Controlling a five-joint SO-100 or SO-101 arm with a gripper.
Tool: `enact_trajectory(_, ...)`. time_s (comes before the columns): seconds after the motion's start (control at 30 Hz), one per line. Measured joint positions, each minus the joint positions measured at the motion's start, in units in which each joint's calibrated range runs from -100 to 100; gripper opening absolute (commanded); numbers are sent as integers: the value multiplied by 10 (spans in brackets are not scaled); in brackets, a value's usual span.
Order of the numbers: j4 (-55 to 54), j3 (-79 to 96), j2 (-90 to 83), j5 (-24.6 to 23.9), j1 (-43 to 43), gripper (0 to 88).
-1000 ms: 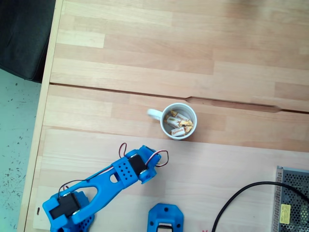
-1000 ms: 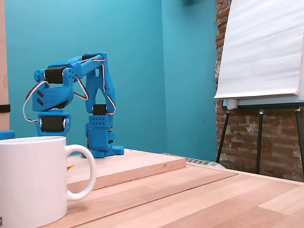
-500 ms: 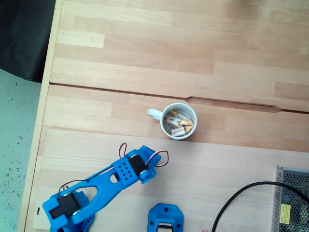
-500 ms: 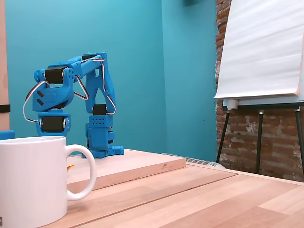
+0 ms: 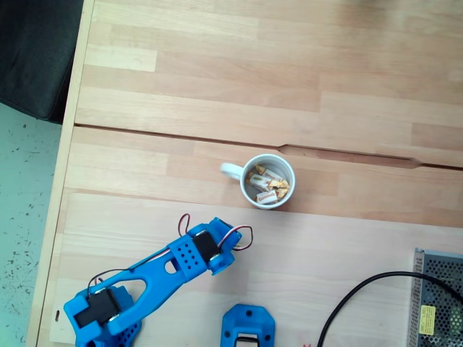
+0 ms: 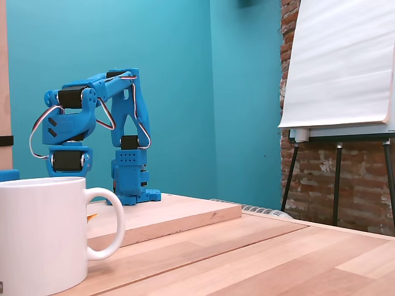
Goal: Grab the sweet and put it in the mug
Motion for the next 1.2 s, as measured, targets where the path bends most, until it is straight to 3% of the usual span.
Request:
enact_trajectory(0.37,0,0,0,-3,0,0)
enact_trajectory(1.2,2,-59,-64,0,16,0)
